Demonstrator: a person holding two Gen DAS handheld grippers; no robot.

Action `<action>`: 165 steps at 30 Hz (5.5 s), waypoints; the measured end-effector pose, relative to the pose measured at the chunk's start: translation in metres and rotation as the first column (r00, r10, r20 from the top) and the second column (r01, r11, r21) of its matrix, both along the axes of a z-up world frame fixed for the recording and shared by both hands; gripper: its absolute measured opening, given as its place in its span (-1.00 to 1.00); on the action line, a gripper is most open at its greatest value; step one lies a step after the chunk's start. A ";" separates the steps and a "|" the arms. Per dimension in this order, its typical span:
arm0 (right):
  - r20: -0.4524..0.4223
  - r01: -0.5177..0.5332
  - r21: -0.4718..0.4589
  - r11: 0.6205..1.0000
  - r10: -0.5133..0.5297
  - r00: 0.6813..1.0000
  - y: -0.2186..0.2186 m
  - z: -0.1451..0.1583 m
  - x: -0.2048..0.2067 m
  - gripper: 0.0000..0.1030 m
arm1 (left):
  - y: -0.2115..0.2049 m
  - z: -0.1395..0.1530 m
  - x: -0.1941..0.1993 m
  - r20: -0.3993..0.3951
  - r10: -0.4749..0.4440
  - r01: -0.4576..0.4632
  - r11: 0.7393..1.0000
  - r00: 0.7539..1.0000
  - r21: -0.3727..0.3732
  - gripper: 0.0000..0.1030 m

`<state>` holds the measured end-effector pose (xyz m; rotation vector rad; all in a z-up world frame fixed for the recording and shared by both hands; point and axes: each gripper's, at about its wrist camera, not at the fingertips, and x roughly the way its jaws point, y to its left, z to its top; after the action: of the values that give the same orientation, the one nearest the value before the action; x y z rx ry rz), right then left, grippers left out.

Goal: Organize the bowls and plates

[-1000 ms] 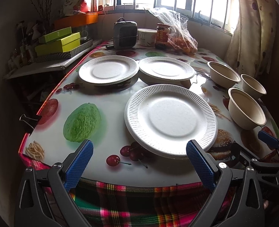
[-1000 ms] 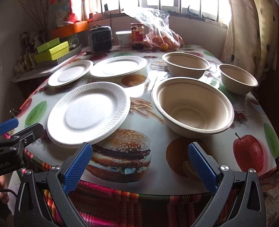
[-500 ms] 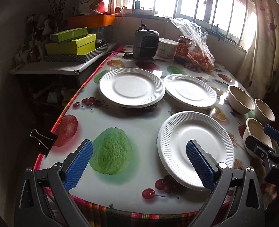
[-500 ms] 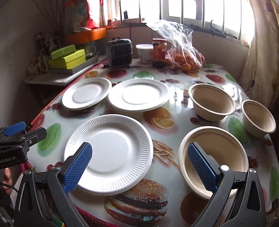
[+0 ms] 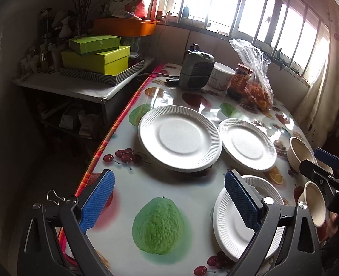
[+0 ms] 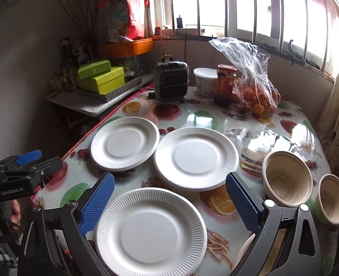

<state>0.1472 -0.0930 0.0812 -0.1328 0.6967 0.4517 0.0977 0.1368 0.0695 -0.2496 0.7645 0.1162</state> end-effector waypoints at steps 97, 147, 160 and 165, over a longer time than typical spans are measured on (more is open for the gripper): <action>-0.485 -0.147 0.178 0.973 0.217 0.847 0.098 -0.082 0.209 -0.63 | 0.083 -0.058 0.116 -0.226 0.032 -0.079 0.976 0.974 -0.201 -0.68; -0.479 0.012 0.170 0.985 0.072 0.875 -0.052 -0.049 0.067 -0.63 | -0.033 -0.032 0.040 -0.166 -0.219 0.178 0.957 0.962 -0.229 -0.68; -0.517 0.031 0.146 0.989 0.049 0.855 -0.072 -0.066 0.046 -0.63 | -0.055 -0.049 0.030 -0.215 -0.260 0.210 0.951 0.941 -0.228 -0.68; -0.527 0.040 0.137 0.990 0.038 0.849 -0.076 -0.071 0.045 -0.61 | -0.061 -0.053 0.028 -0.231 -0.273 0.221 0.948 0.934 -0.227 -0.68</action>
<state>0.1922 -0.1689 0.0102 0.1374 1.2055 0.5423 0.1260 0.0756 0.0162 -0.3283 1.0650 -0.1723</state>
